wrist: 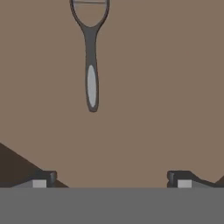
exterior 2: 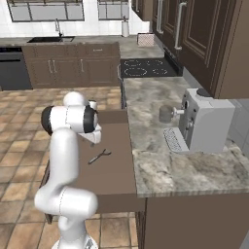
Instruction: Pick the peeler from the drawer and place it on the counter.
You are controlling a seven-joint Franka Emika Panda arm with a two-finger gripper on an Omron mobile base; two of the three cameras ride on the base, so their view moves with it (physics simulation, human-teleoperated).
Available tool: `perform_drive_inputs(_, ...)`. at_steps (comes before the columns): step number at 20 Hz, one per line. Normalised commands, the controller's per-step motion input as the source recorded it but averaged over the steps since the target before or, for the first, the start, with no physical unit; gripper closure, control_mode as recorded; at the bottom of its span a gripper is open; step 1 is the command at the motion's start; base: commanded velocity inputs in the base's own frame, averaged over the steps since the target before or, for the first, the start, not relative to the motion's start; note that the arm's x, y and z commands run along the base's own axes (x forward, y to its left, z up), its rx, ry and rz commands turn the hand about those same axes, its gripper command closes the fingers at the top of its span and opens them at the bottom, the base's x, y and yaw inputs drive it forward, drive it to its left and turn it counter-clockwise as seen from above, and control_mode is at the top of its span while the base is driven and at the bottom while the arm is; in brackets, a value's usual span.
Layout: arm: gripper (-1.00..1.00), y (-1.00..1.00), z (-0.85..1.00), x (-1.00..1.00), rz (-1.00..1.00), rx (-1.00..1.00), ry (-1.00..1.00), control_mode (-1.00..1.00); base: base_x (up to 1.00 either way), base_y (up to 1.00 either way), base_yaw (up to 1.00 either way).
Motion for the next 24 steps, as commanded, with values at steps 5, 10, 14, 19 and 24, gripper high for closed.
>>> perform_drive_inputs(5,-1.00,-0.02,-0.56,0.67,0.10,-0.07,0.04,-1.00,0.00,0.00,0.00)
perform_drive_inputs(10,-1.00,-0.17,-0.59,0.34,0.06,-0.02,0.00,-1.00,0.00,0.00,0.00)
perform_drive_inputs(14,-1.00,-0.33,-0.54,0.06,0.04,0.00,0.00,-1.00,0.00,0.00,0.00)
perform_drive_inputs(19,-1.00,-0.22,-0.57,0.00,0.02,0.00,-0.04,-1.00,0.00,0.00,0.00)
perform_drive_inputs(24,-1.00,0.00,-0.55,0.01,0.04,0.00,-0.12,-1.00,0.00,0.00,0.00)
